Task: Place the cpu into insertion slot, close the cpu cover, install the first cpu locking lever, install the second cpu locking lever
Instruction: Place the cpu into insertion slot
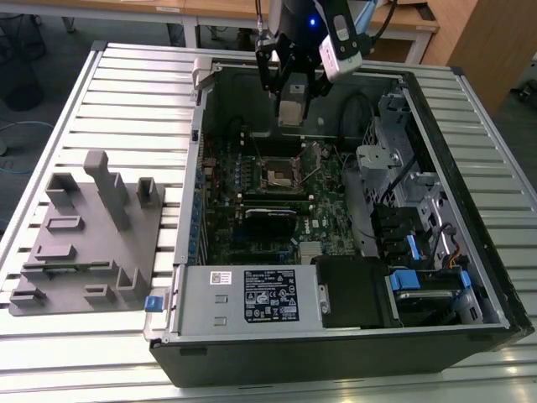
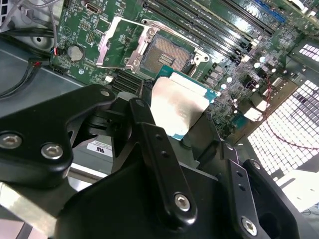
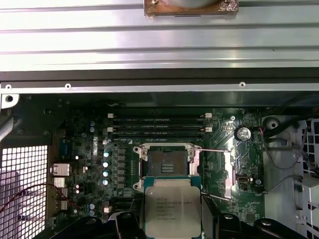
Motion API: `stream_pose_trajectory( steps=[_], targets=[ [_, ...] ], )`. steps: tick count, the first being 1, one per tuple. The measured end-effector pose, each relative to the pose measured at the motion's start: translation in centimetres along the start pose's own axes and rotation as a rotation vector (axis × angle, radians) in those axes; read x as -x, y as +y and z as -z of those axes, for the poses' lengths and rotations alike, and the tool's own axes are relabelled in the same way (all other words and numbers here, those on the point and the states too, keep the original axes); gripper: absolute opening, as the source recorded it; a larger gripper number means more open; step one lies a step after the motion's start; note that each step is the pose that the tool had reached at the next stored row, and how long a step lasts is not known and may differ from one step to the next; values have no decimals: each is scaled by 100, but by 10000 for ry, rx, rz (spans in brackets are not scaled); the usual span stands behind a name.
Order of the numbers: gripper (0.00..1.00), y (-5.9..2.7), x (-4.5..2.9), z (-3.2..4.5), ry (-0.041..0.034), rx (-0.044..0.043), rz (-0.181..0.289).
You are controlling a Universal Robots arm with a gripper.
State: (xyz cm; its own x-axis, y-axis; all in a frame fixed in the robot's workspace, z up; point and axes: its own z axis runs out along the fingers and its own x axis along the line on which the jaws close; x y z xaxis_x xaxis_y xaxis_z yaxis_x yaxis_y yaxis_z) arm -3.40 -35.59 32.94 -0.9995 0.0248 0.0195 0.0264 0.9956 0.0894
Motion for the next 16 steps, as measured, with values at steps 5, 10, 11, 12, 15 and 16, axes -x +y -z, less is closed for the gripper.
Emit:
stream_pose_trajectory(
  steps=[5,10,11,12,15,16],
  targets=[
    [54,-1,0,-12,-3,5,0],
    [54,-5,1,-50,-2,4,0],
    [54,-5,1,-60,-2,6,1],
    [54,-7,1,-72,-2,7,1],
    [54,-10,1,-108,-3,12,0],
    [54,-11,1,-120,-3,13,0]
  ],
)
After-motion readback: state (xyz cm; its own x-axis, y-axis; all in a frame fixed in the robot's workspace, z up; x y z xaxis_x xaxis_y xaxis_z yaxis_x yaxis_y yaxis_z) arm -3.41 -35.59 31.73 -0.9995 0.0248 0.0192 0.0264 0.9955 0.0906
